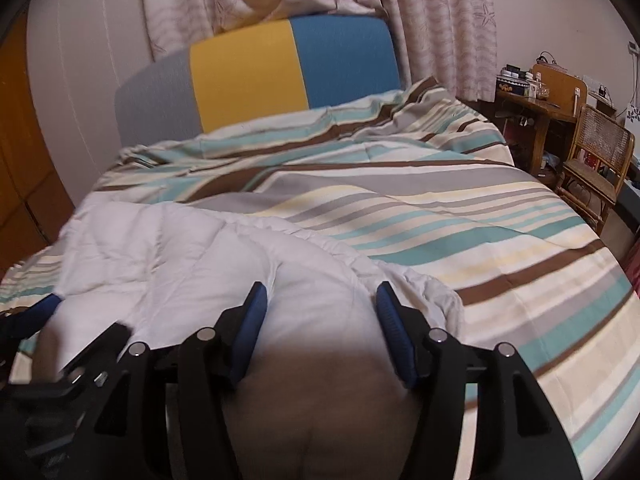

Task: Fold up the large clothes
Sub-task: 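Hold the jacket hood with both tools and pull it flat across the bed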

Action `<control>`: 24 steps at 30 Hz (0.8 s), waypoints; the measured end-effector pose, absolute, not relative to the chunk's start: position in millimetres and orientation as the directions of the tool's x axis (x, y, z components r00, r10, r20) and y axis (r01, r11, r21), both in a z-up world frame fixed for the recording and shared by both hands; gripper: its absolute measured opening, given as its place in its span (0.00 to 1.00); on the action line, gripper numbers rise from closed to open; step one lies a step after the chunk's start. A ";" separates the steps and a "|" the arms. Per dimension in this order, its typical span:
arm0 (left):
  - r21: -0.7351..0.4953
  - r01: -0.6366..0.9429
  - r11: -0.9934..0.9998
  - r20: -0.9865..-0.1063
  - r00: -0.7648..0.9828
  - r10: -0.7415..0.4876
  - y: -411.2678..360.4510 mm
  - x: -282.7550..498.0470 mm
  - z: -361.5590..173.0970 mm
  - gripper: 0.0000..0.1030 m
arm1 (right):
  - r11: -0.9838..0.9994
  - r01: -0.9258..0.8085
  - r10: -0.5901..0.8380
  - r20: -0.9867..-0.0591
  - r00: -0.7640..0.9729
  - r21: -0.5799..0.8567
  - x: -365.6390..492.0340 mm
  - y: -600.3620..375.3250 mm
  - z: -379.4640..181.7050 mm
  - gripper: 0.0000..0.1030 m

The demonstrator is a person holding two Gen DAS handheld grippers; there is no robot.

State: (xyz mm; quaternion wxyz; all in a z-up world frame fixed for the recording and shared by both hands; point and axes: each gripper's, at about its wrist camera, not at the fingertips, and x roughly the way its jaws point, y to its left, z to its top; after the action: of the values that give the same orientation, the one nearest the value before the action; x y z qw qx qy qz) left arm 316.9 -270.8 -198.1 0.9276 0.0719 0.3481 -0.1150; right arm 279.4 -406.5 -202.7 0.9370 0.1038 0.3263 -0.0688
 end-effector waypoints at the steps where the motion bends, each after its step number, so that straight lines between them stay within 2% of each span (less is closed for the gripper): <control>1: 0.048 0.268 0.962 -0.660 0.731 -0.171 -268.5 315.8 -198.2 0.96 | 0.970 0.191 -0.060 -0.617 0.785 0.149 272.1 -404.7 -200.7 0.60; 8: -0.048 0.307 0.950 -0.666 0.699 -0.260 -264.2 331.3 -214.7 0.97 | 0.955 0.203 -0.027 -0.616 0.788 0.217 267.2 -413.0 -218.3 0.61; 17: 0.011 0.284 0.959 -0.653 0.728 -0.209 -270.3 321.1 -209.9 0.97 | 0.962 0.211 -0.056 -0.632 0.773 0.173 268.9 -406.1 -214.7 0.62; 24: 0.001 0.303 0.953 -0.643 0.730 -0.231 -262.0 287.4 -192.9 0.97 | 0.959 0.221 -0.064 -0.625 0.778 0.176 242.9 -404.1 -197.8 0.66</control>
State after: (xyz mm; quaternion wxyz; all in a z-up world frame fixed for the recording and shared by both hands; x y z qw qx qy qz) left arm 287.4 -262.0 -192.9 0.9287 0.0529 0.3378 -0.1439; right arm 242.9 -404.1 -197.8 0.9350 0.1204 0.3246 -0.0763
